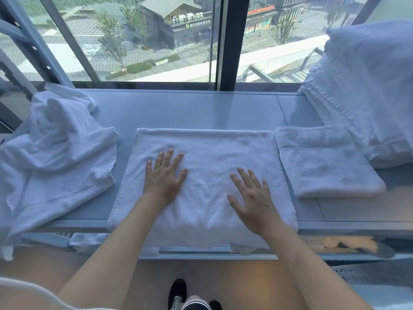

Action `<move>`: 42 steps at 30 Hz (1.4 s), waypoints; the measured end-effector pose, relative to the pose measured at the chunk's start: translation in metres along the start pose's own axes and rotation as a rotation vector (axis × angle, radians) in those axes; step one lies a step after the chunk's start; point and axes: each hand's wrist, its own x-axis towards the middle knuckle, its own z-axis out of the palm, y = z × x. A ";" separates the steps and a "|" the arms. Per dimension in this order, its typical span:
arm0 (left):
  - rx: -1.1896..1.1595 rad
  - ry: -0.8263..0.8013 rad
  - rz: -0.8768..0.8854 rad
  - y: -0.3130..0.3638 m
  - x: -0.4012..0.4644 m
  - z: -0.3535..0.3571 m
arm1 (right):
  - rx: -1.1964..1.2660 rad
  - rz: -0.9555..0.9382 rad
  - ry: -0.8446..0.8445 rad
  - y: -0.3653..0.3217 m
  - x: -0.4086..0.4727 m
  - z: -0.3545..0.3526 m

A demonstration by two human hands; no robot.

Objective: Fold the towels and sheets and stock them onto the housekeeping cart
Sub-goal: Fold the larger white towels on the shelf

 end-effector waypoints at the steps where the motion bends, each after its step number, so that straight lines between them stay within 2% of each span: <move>1: -0.002 0.007 0.006 0.000 -0.001 0.000 | -0.018 0.017 -0.029 0.005 -0.010 0.002; 7: 0.023 0.036 -0.007 0.020 -0.019 -0.018 | -0.157 0.003 -0.064 0.015 -0.021 0.006; 13: -0.029 -0.025 -0.088 0.011 -0.130 -0.008 | -0.159 0.005 -0.049 0.016 -0.021 0.009; 16: -0.017 -0.044 -0.051 0.001 -0.145 0.000 | -0.172 0.000 -0.046 0.016 -0.018 0.010; 21: 0.030 -0.058 -0.059 -0.005 -0.107 0.000 | -0.184 0.000 -0.053 0.018 0.013 0.007; 31: -0.005 -0.031 -0.102 -0.010 0.022 -0.001 | -0.191 0.014 -0.067 0.033 0.145 -0.010; 38: 0.025 -0.062 -0.076 -0.003 0.041 -0.013 | -0.193 0.042 -0.074 0.031 0.156 -0.018; 40: 0.024 0.031 0.001 0.012 0.023 -0.020 | -0.157 -0.014 -0.021 0.017 0.136 -0.019; 42: -0.044 0.100 0.162 0.031 -0.009 -0.023 | -0.057 -0.129 0.031 0.001 0.100 -0.015</move>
